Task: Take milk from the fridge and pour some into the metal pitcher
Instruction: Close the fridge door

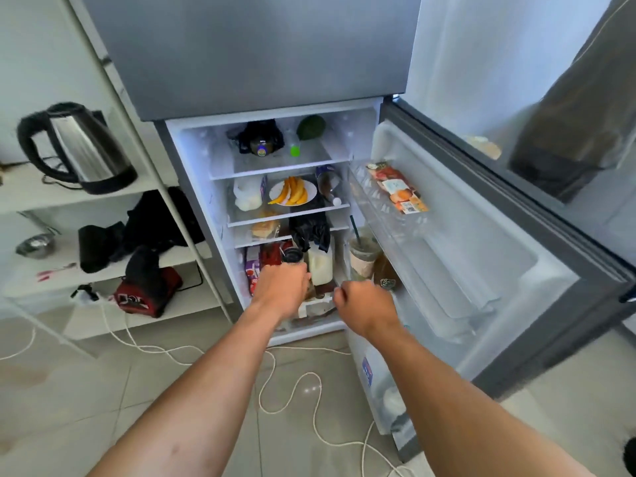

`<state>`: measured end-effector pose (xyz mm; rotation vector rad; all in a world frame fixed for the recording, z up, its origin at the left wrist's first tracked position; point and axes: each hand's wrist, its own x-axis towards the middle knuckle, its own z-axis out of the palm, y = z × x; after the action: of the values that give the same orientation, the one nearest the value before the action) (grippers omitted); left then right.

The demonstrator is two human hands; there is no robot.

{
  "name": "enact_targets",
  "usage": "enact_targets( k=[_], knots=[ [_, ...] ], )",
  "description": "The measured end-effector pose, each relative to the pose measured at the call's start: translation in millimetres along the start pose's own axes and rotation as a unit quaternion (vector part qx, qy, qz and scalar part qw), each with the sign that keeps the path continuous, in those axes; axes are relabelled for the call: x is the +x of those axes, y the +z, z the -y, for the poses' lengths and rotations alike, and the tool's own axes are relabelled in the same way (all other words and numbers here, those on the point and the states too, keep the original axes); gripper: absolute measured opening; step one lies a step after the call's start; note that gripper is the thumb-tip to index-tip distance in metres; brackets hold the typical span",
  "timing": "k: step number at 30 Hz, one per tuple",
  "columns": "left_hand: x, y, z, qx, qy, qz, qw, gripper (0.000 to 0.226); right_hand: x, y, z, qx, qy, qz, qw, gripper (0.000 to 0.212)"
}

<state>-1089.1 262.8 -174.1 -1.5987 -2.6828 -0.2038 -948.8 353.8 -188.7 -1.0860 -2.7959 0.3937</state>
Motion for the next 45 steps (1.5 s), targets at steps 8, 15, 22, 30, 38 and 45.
enact_targets(
  k=[8,15,22,30,38,45],
  knots=[
    [-2.7,-108.0,-26.6,0.004,0.023,-0.091,0.996,0.016,-14.7,-129.8,3.1,0.052,-0.065,-0.141,0.987,0.022],
    [-18.1,-152.2,-98.8,-0.001,0.08,-0.088,0.993,0.017,-51.5,-202.0,-32.5,-0.013,-0.056,-0.226,0.972,0.031],
    [-41.9,-143.5,-169.6,-0.033,0.147,-0.002,0.988,0.037,-97.9,-233.2,-83.2,-0.06,0.064,-0.206,0.974,0.043],
    [-65.5,-92.1,-215.2,0.033,0.199,0.142,0.969,0.059,-137.6,-223.9,-123.8,0.012,0.123,-0.082,0.989,0.064],
    [-76.6,-78.7,-199.3,-0.016,0.162,0.127,0.979,0.051,-152.4,-223.8,-117.2,0.062,0.082,-0.138,0.985,0.057],
    [-81.2,-90.2,-156.7,-0.028,0.106,0.128,0.986,0.043,-146.1,-230.1,-99.1,0.174,0.015,-0.104,0.979,0.056]
  ],
)
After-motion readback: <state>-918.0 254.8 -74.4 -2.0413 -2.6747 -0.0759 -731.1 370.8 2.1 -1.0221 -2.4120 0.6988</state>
